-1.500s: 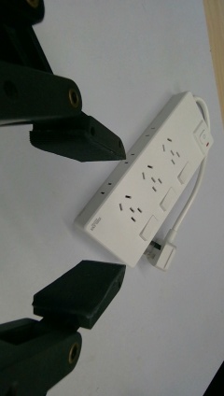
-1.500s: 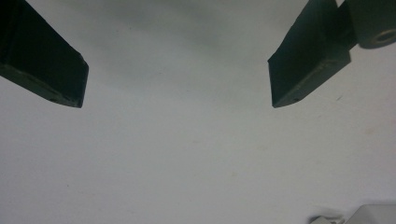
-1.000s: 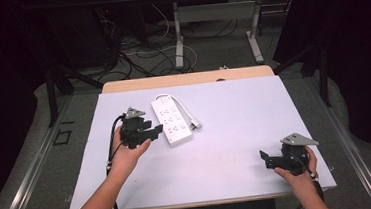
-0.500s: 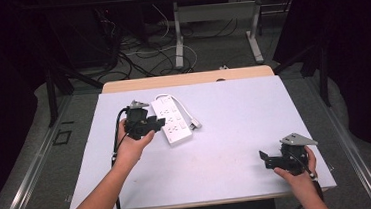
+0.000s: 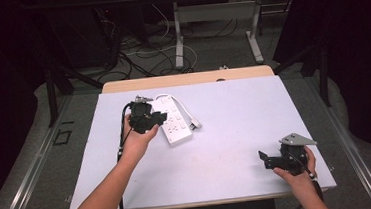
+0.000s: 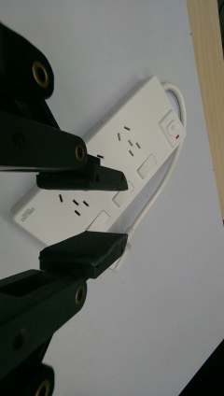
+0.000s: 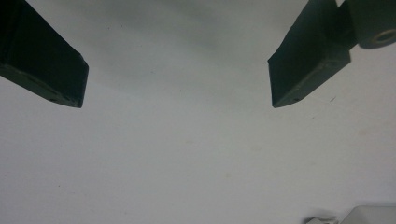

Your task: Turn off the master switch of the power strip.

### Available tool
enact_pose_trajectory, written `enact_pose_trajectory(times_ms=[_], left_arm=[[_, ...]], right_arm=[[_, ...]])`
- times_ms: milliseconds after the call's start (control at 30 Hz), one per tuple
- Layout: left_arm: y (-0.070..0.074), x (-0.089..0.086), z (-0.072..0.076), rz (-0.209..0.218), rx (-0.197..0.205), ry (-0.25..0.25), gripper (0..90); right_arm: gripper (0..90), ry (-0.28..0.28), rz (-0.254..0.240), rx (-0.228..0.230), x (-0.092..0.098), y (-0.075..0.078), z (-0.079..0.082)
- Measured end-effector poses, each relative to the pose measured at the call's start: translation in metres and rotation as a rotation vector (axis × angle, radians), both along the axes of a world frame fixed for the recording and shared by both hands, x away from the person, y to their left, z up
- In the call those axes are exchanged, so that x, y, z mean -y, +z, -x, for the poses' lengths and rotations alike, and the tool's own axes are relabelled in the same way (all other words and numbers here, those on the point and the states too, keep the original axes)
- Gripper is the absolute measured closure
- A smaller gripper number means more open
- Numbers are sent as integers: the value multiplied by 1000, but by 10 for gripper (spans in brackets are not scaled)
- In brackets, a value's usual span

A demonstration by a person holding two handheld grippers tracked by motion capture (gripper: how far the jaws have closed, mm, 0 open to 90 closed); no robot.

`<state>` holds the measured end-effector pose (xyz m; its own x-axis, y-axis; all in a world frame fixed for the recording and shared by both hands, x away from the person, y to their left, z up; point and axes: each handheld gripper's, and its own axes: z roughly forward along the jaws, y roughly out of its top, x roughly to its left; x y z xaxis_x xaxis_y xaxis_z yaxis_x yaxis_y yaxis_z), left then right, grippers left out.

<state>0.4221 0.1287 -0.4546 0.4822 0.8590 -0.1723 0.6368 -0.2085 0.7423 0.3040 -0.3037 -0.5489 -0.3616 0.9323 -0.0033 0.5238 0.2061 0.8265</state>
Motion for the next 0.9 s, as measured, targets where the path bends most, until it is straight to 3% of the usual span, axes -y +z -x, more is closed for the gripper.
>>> enact_pose_trajectory(times_ms=[900], left_arm=[[8, 6, -43, -40, 4, 101, 837]], right_arm=[[44, -4, -18, -14, 0, -1, -1]])
